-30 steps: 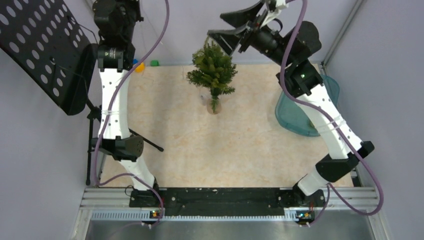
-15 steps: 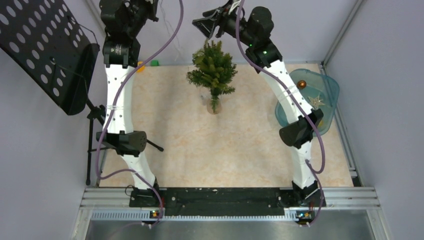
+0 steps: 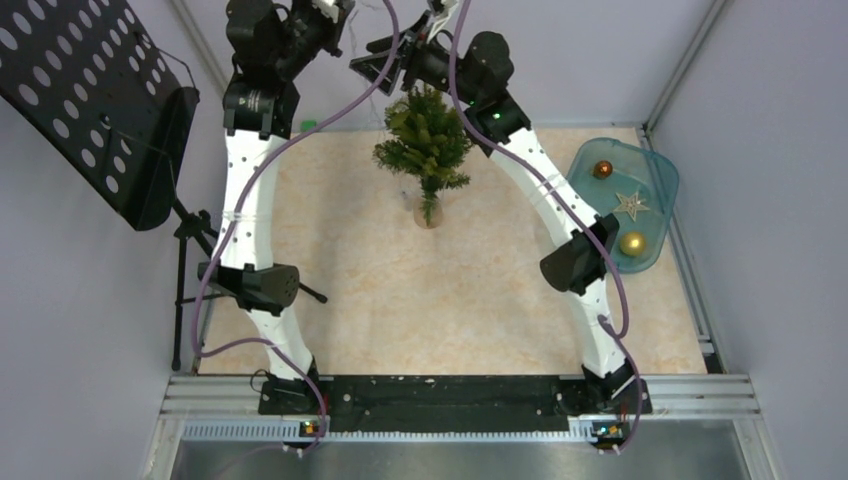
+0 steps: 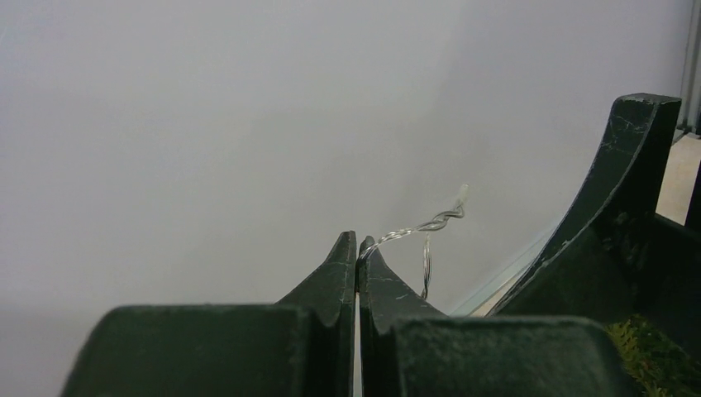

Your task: Decorate the small christmas tree

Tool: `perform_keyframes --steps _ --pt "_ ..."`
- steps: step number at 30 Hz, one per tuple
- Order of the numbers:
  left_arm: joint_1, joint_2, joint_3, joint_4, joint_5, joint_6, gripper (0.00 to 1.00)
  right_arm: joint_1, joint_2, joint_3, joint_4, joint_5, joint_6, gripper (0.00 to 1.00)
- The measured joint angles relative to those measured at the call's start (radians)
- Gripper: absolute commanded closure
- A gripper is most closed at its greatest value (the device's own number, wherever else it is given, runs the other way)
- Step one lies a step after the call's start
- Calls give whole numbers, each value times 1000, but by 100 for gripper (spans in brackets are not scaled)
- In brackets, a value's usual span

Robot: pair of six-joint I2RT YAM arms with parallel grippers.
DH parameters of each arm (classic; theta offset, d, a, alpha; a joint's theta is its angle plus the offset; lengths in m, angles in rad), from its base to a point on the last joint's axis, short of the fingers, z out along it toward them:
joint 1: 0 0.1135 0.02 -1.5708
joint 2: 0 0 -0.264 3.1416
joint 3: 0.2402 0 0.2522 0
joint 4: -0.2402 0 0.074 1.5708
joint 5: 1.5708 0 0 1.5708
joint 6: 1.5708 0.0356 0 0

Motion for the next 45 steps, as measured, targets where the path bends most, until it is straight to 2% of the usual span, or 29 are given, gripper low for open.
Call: perform_keyframes --steps 5,10,12,18,23,27,32,35,40,45 --pt "-23 0 0 -26 1 31 100 31 0 0 30 31 -23 48" --pt "-29 0 0 -31 -1 60 100 35 0 0 51 55 -30 58" --pt "-29 0 0 -34 -1 66 100 35 0 0 58 73 -35 58" --pt "-40 0 0 -73 16 81 100 35 0 0 108 156 -40 56" --pt "-48 0 -3 -80 -3 111 100 34 -2 -3 90 164 -78 48" --pt "-47 -8 -37 -79 -31 174 100 13 -70 -97 -25 69 -175 48" --pt "-48 -19 -60 -150 5 291 100 -40 -218 -237 -158 35 -299 48" --pt "-52 -32 -66 -191 23 350 100 -63 -263 -221 -175 33 -344 47" --pt "-65 -71 -93 -232 24 418 100 -63 -246 -77 -165 22 -349 41" --pt "-91 -88 -99 -248 16 457 100 -55 -224 -58 -136 18 -332 41"
